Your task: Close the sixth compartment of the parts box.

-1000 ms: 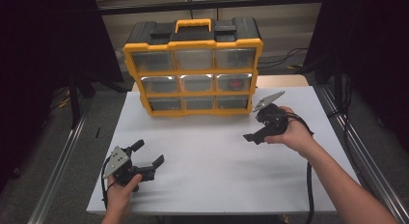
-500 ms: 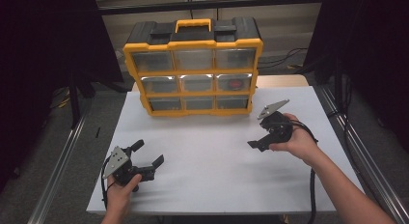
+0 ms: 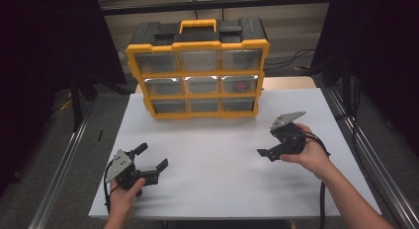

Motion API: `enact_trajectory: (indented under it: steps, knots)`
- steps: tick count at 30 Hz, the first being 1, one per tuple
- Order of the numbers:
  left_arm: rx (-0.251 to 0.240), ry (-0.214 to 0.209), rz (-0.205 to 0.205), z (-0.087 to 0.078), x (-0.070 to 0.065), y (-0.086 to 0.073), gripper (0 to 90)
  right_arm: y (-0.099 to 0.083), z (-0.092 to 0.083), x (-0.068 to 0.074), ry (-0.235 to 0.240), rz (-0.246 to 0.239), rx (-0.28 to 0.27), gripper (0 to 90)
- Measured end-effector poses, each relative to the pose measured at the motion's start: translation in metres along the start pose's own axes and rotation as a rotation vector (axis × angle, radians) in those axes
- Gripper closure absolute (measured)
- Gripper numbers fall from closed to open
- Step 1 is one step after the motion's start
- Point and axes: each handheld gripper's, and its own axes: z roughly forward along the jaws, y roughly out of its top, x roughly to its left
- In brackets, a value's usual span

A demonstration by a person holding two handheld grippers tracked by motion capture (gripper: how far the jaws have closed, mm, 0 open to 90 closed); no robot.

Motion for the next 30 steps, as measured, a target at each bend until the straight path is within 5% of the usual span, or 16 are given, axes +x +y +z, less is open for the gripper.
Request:
enact_trajectory:
  steps: [11,12,21,30]
  knots:
    - [-0.016,0.005,-0.028,0.001,-0.002,0.000,3.0,-0.027,-0.005,-0.001,-0.013,0.056,-0.113,12.7]
    - [0.001,0.000,0.002,0.000,0.000,0.000,3.0,-0.029,-0.006,0.000,-0.017,0.061,-0.115,12.4]
    - [-0.002,-0.004,-0.002,0.000,-0.001,0.000,3.1,-0.051,-0.012,0.003,-0.041,0.105,-0.184,11.7]
    - [0.001,-0.007,0.004,0.000,-0.001,0.000,3.1,-0.074,-0.023,0.007,-0.113,0.163,-0.330,10.0]
